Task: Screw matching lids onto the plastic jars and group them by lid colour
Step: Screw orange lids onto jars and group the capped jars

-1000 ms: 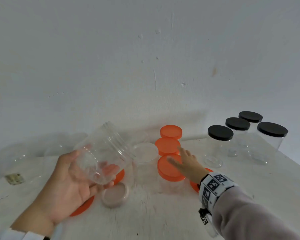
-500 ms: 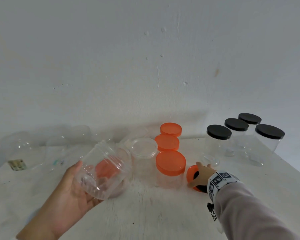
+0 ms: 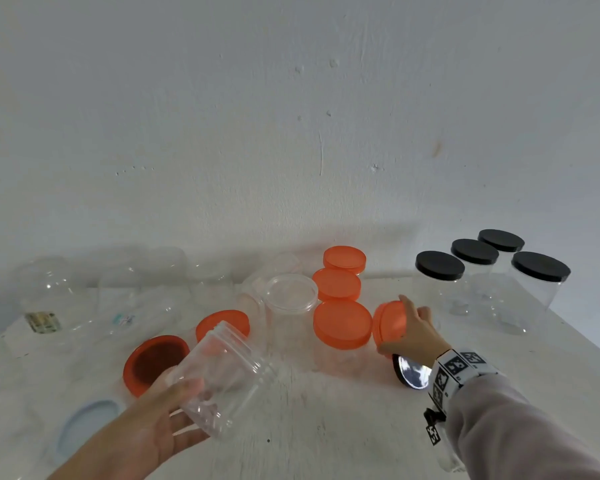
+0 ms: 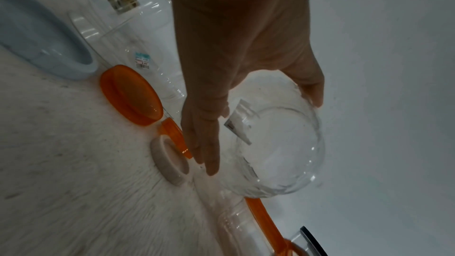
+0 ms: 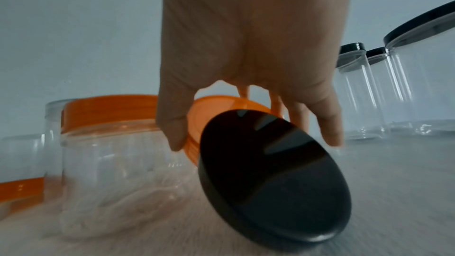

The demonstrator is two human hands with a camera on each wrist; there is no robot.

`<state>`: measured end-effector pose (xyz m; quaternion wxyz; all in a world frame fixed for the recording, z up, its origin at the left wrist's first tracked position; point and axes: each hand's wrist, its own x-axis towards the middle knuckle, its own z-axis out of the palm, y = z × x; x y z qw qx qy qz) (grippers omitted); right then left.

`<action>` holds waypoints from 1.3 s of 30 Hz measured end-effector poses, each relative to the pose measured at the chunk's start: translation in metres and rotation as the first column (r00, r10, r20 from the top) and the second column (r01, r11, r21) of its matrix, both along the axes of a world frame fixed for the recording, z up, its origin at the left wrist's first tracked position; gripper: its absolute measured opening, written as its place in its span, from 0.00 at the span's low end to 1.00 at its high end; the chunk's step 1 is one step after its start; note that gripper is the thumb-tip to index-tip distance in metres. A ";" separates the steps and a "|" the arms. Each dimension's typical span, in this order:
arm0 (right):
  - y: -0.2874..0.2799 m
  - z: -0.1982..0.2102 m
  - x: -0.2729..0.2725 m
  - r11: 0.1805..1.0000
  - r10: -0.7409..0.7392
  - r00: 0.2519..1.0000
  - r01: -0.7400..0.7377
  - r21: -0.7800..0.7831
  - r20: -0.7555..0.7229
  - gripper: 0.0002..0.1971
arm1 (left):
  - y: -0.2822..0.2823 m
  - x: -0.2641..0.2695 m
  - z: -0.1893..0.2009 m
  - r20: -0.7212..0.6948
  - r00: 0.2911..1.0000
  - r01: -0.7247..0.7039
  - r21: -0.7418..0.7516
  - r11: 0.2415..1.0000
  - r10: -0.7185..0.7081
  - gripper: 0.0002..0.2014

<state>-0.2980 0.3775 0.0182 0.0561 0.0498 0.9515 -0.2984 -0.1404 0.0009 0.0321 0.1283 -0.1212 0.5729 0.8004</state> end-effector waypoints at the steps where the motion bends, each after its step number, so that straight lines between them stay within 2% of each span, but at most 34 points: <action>1: 0.002 0.002 0.001 0.999 -0.003 0.999 0.001 -0.048 -0.043 0.59 | 0.002 0.000 0.000 0.002 1.000 -0.013 -0.018 1.000 0.013 0.32; 4: 0.004 0.010 0.003 0.992 0.000 0.982 -0.023 -0.125 -0.187 0.58 | 0.013 0.001 0.000 -0.004 1.000 -0.001 -0.058 0.998 0.001 0.38; 8: -0.005 0.023 0.013 0.983 0.040 0.909 -0.111 -0.148 -0.416 0.57 | 0.027 0.000 0.001 -0.009 1.000 0.012 -0.106 0.994 -0.013 0.49; 11: -0.022 0.036 0.025 0.961 0.119 0.876 -0.219 -0.167 -0.467 0.56 | 0.041 -0.005 0.002 -0.026 0.999 0.018 -0.124 0.992 -0.022 0.56; 14: -0.043 0.048 0.038 0.911 0.289 0.876 -0.375 -0.169 -0.386 0.55 | 0.053 -0.009 0.003 -0.063 0.995 0.070 -0.128 0.989 -0.079 0.60; 17: -0.061 0.058 0.048 0.827 0.452 0.871 -0.491 -0.273 -0.194 0.54 | 0.063 -0.012 0.001 -0.120 0.983 0.115 -0.193 0.974 -0.140 0.58; 21: -0.073 0.066 0.051 0.800 0.587 0.806 -0.563 -0.206 0.077 0.54 | 0.069 -0.016 -0.006 -0.149 0.955 0.192 -0.349 0.917 -0.257 0.52; 25: -0.075 0.070 0.053 0.797 0.604 0.771 -0.584 -0.153 0.202 0.51 | 0.073 -0.021 -0.014 -0.131 0.940 0.220 -0.475 0.852 -0.315 0.51; 29: -0.076 0.071 0.055 0.790 0.606 0.745 -0.605 -0.099 0.280 0.51 | 0.077 -0.025 -0.023 -0.090 0.922 0.266 -0.563 0.783 -0.378 0.56; 34: -0.076 0.067 0.056 0.784 0.604 0.738 -0.617 -0.061 0.302 0.51 | 0.078 -0.028 -0.031 -0.051 0.899 0.308 -0.633 0.710 -0.435 0.57; 39: -0.079 0.063 0.058 0.764 0.619 0.723 -0.646 -0.018 0.307 0.52 | 0.076 -0.032 -0.032 -0.055 0.840 0.359 -0.689 0.629 -0.540 0.55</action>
